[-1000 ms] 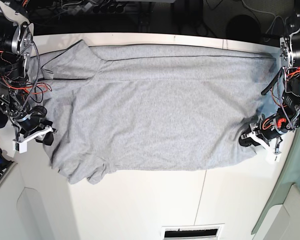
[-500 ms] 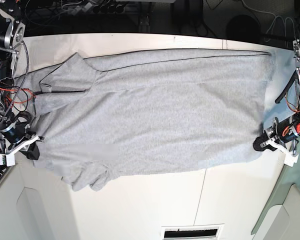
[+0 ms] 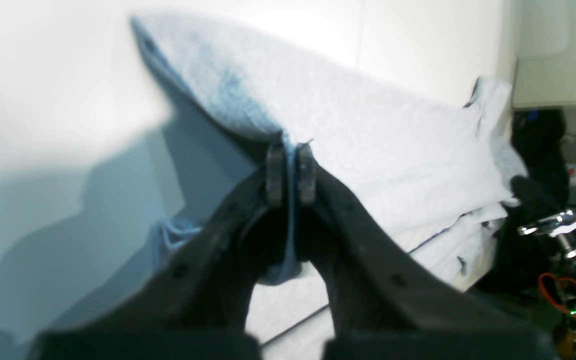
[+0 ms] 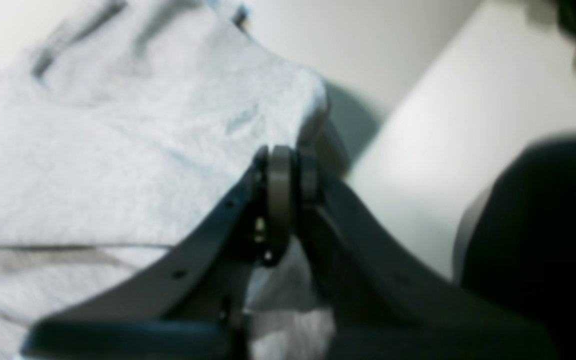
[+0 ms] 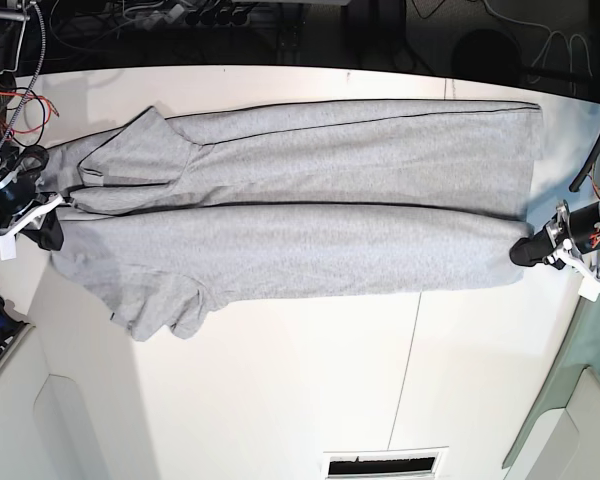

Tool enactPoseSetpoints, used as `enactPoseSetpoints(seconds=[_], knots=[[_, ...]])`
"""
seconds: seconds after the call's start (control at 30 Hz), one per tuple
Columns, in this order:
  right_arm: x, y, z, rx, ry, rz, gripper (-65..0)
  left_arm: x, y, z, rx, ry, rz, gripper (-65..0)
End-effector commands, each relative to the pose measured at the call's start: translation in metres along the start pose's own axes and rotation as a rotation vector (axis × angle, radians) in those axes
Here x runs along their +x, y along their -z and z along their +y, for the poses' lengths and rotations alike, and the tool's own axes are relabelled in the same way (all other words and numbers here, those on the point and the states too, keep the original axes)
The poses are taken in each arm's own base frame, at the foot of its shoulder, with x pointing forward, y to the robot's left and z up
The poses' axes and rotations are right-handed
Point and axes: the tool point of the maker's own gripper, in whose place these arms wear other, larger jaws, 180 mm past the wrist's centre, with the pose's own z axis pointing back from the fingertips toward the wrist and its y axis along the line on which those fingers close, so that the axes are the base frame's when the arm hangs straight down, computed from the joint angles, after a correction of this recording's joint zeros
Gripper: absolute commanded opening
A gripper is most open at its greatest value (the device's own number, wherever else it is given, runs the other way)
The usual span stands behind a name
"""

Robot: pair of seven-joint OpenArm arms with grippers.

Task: Layout the t-shirt on the table in an organized manner, then fold the t-shirt properly
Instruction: 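Fold the grasped side over toward the collar edge with both grippers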

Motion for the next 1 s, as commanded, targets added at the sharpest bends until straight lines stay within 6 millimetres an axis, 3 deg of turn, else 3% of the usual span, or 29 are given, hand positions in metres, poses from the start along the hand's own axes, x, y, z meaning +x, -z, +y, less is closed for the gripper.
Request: enactPoseSetpoints(seconds=[0.0, 0.1, 0.17, 0.47, 0.63, 0.8, 0.97], knots=[[0.022, -0.001, -0.008, -0.013, -0.001, -0.062, -61.2, 0.026, -0.011, -0.008, -0.018, 0.039, -0.074, -65.0], [0.024, -0.001, -0.006, -0.009, 0.013, -0.072, -36.8, 0.025, -0.01, -0.012, -0.024, 0.062, -0.079, -65.0], [0.033, 0.0, -0.006, -0.006, 0.035, -0.099, -29.7, 0.025, -0.009, -0.015, -0.026, 0.079, -0.075, -65.0], [0.106, 0.018, -0.015, -0.108, 0.064, -0.244, -29.6, 0.021, -0.009, -0.009, 0.011, 0.113, -0.042, -65.0], [0.129, 0.043, 0.014, -0.095, 0.036, -0.255, -29.6, 0.02, -0.008, -0.009, 0.011, 0.113, -0.041, -65.0], [0.123, 0.081, 0.044, -0.115, 0.037, -0.238, -29.6, 0.018, -0.009, -0.006, 0.029, 0.125, -0.024, -65.0], [0.062, 0.113, 0.084, -0.077, -0.036, -0.076, -29.7, 0.016, -0.008, -0.005, 0.031, 0.125, -0.017, -65.0]])
